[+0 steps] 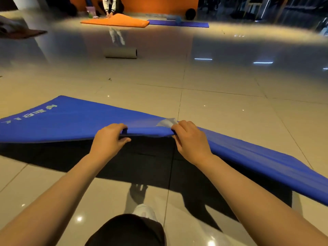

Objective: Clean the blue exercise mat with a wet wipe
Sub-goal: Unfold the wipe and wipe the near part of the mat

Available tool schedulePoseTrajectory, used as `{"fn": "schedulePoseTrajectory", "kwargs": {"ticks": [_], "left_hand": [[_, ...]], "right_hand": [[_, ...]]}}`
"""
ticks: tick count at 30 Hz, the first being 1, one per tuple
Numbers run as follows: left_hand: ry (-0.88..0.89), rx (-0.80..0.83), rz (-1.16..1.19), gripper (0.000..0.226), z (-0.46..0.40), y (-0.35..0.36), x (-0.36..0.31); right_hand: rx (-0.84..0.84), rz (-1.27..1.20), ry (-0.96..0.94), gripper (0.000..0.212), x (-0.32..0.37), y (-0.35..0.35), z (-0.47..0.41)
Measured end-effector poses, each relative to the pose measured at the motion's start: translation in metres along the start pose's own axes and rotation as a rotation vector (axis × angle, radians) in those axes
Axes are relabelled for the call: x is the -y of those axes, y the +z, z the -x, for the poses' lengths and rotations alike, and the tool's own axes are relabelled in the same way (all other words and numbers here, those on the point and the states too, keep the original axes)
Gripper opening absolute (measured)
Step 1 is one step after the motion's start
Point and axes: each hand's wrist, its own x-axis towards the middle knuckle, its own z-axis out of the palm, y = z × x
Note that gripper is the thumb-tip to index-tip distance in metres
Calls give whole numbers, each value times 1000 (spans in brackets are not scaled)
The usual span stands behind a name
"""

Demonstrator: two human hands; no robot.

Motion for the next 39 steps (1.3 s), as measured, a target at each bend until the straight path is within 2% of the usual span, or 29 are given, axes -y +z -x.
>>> {"fn": "schedulePoseTrajectory", "kwargs": {"ticks": [2,4,6,8,10,13,18,22,26,30,34,36,39], "left_hand": [[102,41,59,35,3,17,-20],[211,70,53,31,1,30,-36],[297,36,31,36,-1,41,-40],[344,-1,14,40,-3,42,-37],[365,-24,0,38,-6,41,-37],[371,-37,6,34,-10,40,-37],[290,-40,44,33,-6,42,-41],[103,-38,122,35,-3,41,-55],[83,-3,70,36,-3,38,-62],[130,-53,7,33,-40,23,-67],[164,-248,30,26,-99,-9,-72],[169,-345,24,26,-101,-9,-66],[127,-363,8,27,-72,22,-41]], "right_hand": [[35,-10,14,25,5,6,2],[82,27,-29,27,7,7,2],[142,76,-66,27,1,4,3],[213,109,-27,38,-11,-5,6],[274,116,27,55,-23,-21,19],[241,209,25,72,-43,-51,56],[237,321,148,80,-81,-95,114],[254,355,198,79,-90,-107,153],[267,278,276,59,-92,-97,175],[52,161,408,31,-99,-90,141],[-236,169,312,22,-106,-107,71],[-268,158,292,23,-110,-104,59],[-190,107,341,24,-111,-66,75]]}}
